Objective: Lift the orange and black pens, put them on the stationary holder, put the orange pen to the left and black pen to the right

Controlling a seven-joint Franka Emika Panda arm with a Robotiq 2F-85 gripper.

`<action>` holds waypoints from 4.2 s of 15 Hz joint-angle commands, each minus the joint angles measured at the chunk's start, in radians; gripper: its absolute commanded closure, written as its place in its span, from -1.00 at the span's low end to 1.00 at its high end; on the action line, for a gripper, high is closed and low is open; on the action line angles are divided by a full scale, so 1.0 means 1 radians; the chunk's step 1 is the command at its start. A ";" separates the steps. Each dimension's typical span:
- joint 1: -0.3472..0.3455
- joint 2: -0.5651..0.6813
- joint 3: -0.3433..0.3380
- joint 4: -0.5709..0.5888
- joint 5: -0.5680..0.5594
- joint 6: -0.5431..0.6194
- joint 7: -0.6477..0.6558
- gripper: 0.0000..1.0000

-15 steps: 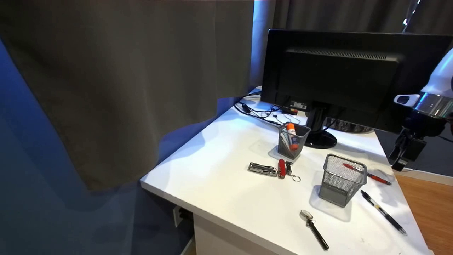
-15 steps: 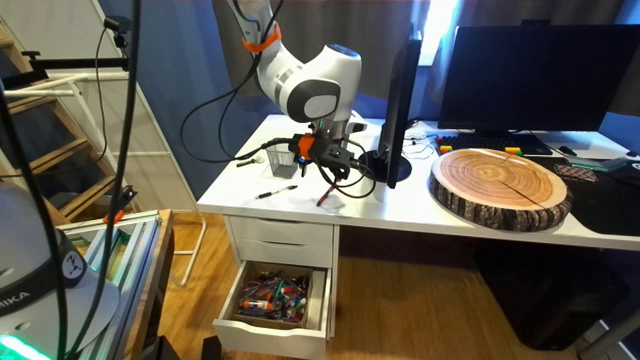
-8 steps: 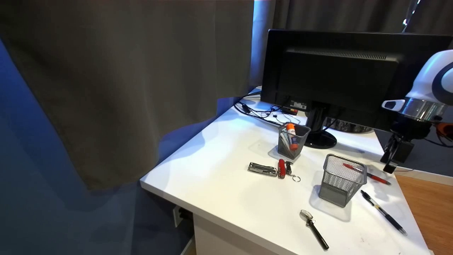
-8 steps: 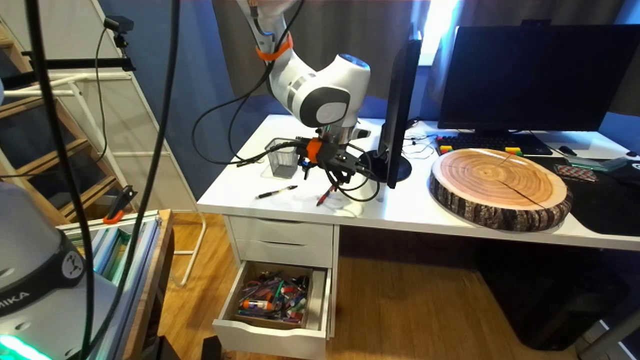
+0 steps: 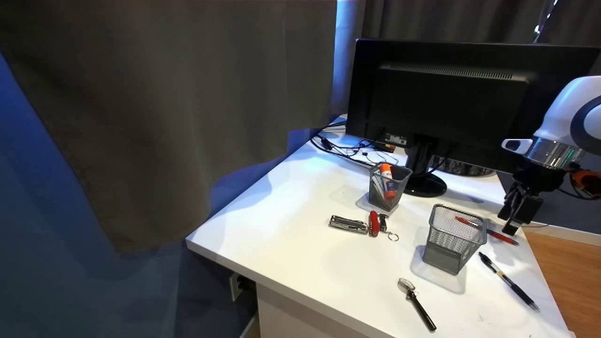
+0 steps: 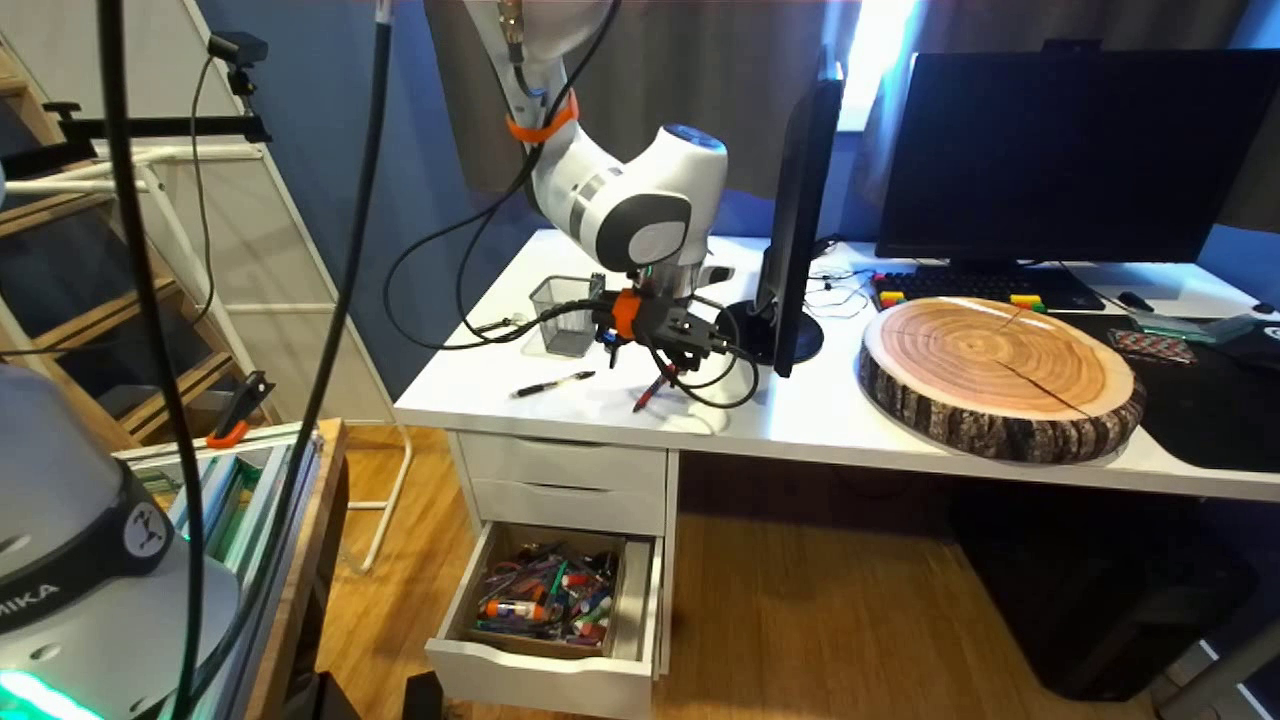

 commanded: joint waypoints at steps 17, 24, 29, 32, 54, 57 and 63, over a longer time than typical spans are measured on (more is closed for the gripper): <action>0.047 0.083 -0.057 0.061 -0.118 0.055 0.141 0.12; 0.044 0.082 -0.057 0.076 -0.136 0.025 0.135 0.94; 0.037 0.031 -0.035 0.074 -0.151 -0.022 0.118 0.89; 0.031 -0.022 -0.003 0.071 -0.144 -0.083 0.098 0.89; 0.096 -0.184 0.155 0.063 0.045 -0.292 -0.013 0.90; 0.113 -0.176 0.141 0.067 0.030 -0.288 0.002 0.90; 0.125 -0.164 0.140 0.067 0.041 -0.276 0.007 0.90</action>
